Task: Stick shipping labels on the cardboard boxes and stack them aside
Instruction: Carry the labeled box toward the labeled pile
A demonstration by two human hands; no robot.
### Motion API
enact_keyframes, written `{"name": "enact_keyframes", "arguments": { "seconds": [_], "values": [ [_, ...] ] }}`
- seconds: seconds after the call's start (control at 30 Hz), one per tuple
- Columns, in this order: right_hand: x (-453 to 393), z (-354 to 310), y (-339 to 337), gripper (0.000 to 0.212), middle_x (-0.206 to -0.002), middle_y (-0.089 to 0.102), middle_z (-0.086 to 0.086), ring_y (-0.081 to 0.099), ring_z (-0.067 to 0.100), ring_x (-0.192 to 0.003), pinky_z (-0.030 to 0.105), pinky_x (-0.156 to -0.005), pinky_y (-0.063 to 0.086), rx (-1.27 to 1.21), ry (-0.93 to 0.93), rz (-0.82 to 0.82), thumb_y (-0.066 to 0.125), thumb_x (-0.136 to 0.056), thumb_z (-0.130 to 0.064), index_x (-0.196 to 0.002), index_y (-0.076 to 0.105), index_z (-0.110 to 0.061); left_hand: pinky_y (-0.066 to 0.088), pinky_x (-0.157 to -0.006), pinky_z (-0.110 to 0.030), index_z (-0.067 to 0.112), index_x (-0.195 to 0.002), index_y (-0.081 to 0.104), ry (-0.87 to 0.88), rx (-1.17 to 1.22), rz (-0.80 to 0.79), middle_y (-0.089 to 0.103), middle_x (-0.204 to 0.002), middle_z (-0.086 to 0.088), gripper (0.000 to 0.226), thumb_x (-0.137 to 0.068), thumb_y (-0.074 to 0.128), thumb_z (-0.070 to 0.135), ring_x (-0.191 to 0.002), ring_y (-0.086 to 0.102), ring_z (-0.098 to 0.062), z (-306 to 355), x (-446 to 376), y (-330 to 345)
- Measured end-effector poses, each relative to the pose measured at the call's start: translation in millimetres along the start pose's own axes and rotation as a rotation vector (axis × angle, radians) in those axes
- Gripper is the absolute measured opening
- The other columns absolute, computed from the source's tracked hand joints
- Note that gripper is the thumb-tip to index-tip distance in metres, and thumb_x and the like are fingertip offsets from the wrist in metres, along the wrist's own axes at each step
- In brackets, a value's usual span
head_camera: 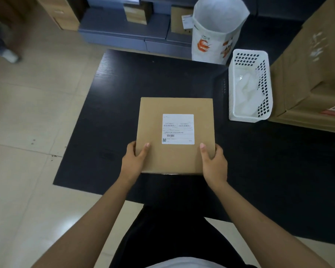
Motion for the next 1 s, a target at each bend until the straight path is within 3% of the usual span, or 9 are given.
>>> {"name": "enact_keyframes", "arguments": {
  "seconds": [0.17, 0.27, 0.5, 0.73, 0.83, 1.0],
  "values": [
    [7, 3, 7, 0.062, -0.117, 0.061, -0.003, 0.057, 0.013, -0.1, 0.031, -0.086, 0.047, -0.024, -0.038, 0.055, 0.052, -0.088, -0.061, -0.135, 0.045, -0.021, 0.041, -0.07, -0.014, 0.02, -0.131, 0.05, 0.003, 0.08, 0.161, 0.058, -0.108, 0.011, 0.057, -0.086, 0.06, 0.054, -0.09, 0.055, -0.002, -4, 3, 10],
    [10, 2, 8, 0.058, -0.111, 0.064, -0.003, 0.056, 0.012, -0.093, 0.026, -0.082, 0.045, -0.017, -0.056, 0.101, 0.054, -0.088, -0.058, -0.131, 0.052, -0.02, 0.043, -0.077, -0.018, 0.018, -0.129, 0.054, 0.015, 0.093, 0.193, 0.059, -0.108, 0.011, 0.057, -0.084, 0.063, 0.053, -0.093, 0.057, -0.005, -6, 4, 7],
    [48, -12, 13, 0.059, -0.107, 0.066, -0.004, 0.061, 0.017, -0.099, 0.036, -0.089, 0.05, -0.046, -0.071, 0.191, 0.054, -0.084, -0.063, -0.126, 0.057, -0.021, 0.044, -0.081, -0.023, 0.019, -0.13, 0.054, 0.076, 0.128, 0.181, 0.058, -0.111, 0.01, 0.059, -0.083, 0.065, 0.052, -0.097, 0.057, -0.009, -2, 22, -30],
    [89, 2, -27, 0.061, -0.11, 0.068, 0.0, 0.063, 0.02, -0.102, 0.032, -0.088, 0.049, -0.145, -0.025, 0.314, 0.055, -0.084, -0.063, -0.128, 0.059, -0.02, 0.048, -0.084, -0.025, 0.019, -0.127, 0.056, 0.21, 0.083, 0.105, 0.063, -0.11, 0.008, 0.058, -0.081, 0.067, 0.053, -0.096, 0.06, -0.011, 19, 59, -23],
    [105, 27, -68, 0.062, -0.108, 0.067, 0.0, 0.062, 0.021, -0.1, 0.038, -0.089, 0.051, -0.199, 0.024, 0.396, 0.055, -0.084, -0.064, -0.127, 0.058, -0.019, 0.045, -0.08, -0.023, 0.019, -0.126, 0.057, 0.278, 0.054, 0.012, 0.063, -0.107, 0.009, 0.057, -0.082, 0.065, 0.053, -0.095, 0.06, -0.01, 36, 85, 11],
    [139, 87, -158, 0.063, -0.109, 0.064, -0.002, 0.059, 0.018, -0.098, 0.034, -0.084, 0.049, -0.276, 0.094, 0.558, 0.052, -0.085, -0.066, -0.127, 0.056, -0.02, 0.042, -0.074, -0.021, 0.019, -0.125, 0.057, 0.387, -0.001, -0.182, 0.061, -0.103, 0.01, 0.056, -0.082, 0.064, 0.055, -0.088, 0.057, -0.007, 62, 147, 93]
  ]
}}
Point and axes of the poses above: each hand's wrist, its own x-axis away from the middle knuckle, its own y-axis out of the palm, z = x × y, the point moved 1 cm from there along -x, towards the middle knuckle
